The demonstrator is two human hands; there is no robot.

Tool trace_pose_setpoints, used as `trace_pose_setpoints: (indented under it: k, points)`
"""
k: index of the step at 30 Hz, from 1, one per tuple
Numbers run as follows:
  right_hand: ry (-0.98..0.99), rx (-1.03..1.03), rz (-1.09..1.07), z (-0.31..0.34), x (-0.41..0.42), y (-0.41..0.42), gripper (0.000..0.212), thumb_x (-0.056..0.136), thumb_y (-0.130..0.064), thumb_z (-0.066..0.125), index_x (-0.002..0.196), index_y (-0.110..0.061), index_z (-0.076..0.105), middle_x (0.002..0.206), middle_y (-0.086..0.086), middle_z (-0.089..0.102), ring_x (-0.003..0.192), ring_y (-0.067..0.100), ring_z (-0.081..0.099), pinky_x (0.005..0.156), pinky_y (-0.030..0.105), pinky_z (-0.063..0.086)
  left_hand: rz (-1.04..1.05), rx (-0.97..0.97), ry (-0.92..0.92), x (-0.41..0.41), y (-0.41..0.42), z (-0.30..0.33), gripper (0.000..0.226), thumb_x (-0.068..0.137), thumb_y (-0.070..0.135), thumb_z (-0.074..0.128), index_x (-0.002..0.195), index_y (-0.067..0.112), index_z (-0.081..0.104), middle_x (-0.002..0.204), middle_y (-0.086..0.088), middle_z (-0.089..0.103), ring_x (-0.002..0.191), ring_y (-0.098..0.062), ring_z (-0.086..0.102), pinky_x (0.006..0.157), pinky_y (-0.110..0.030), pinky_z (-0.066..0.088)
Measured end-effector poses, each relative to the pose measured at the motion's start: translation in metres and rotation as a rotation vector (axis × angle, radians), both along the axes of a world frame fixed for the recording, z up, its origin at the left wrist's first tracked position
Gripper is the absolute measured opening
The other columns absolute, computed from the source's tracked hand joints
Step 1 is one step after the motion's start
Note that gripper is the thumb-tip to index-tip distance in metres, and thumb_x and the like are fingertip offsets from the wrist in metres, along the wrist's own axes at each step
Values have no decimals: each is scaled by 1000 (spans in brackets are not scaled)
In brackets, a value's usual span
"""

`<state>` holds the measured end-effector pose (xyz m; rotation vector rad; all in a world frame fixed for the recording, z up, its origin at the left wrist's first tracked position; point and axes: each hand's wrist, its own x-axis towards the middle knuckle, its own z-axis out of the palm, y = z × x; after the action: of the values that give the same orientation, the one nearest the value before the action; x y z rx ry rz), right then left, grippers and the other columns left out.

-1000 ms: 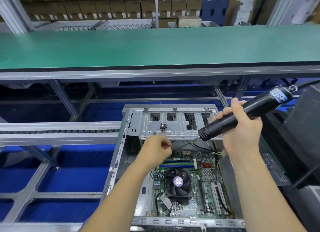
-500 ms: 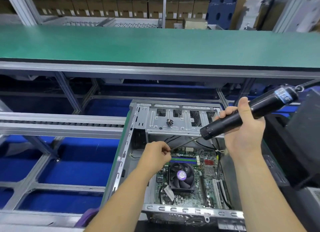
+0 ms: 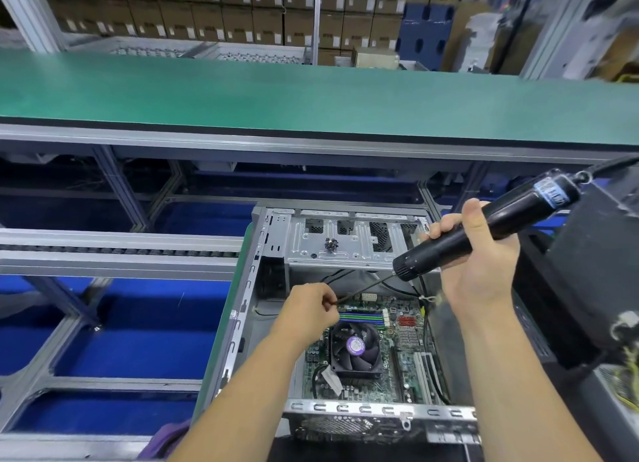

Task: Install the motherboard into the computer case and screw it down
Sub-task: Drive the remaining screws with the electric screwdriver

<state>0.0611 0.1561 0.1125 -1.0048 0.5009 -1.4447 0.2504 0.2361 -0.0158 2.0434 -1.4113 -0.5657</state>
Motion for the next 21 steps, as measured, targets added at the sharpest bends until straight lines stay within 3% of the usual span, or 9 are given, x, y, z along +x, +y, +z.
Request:
trace_pose_setpoints:
  k: [4, 9, 12, 15, 18, 21]
  points:
    - [57, -71, 83, 1, 2, 5, 35, 79, -36, 86, 90, -17, 58, 74, 11, 52, 67, 28, 53, 70, 43, 51, -117, 57, -91, -5, -2, 1, 14, 86, 13, 58, 94, 17, 70, 81, 4, 65, 78, -15, 62, 76, -29, 54]
    - [196, -184, 146, 13, 1, 10, 53, 72, -53, 88, 96, -18, 57, 71, 10, 59, 67, 30, 55, 75, 47, 48, -254, 89, -191, -18, -10, 7, 7, 83, 15, 59, 76, 13, 60, 77, -2, 63, 72, -23, 56, 71, -36, 53]
    - [273, -218, 111, 24, -1, 8, 47, 69, -56, 89, 90, -24, 61, 72, 11, 59, 65, 31, 57, 72, 47, 50, -314, 88, -210, -33, -25, 17, 5, 82, 15, 62, 80, 11, 63, 84, -5, 64, 78, -28, 60, 72, -40, 54]
    - [334, -222, 80, 26, -7, 2, 56, 67, -58, 89, 92, -18, 58, 71, 8, 60, 65, 31, 58, 70, 48, 52, -351, 82, -245, -51, -38, 18, 7, 84, 17, 61, 82, 12, 64, 87, -5, 65, 84, -28, 59, 74, -40, 54]
    - [348, -169, 58, 18, -15, -4, 65, 64, -58, 91, 94, -13, 55, 72, 10, 59, 67, 31, 57, 73, 54, 51, -386, 63, -341, -63, -44, 10, 14, 90, 25, 64, 100, 19, 72, 106, -1, 65, 101, -24, 54, 88, -41, 50]
    - [366, -135, 24, 11, -20, -9, 57, 62, -59, 91, 90, -21, 60, 73, 8, 62, 67, 31, 60, 75, 54, 53, -408, 52, -414, -65, -50, 2, 23, 92, 30, 64, 113, 22, 72, 117, 3, 60, 108, -23, 49, 97, -42, 44]
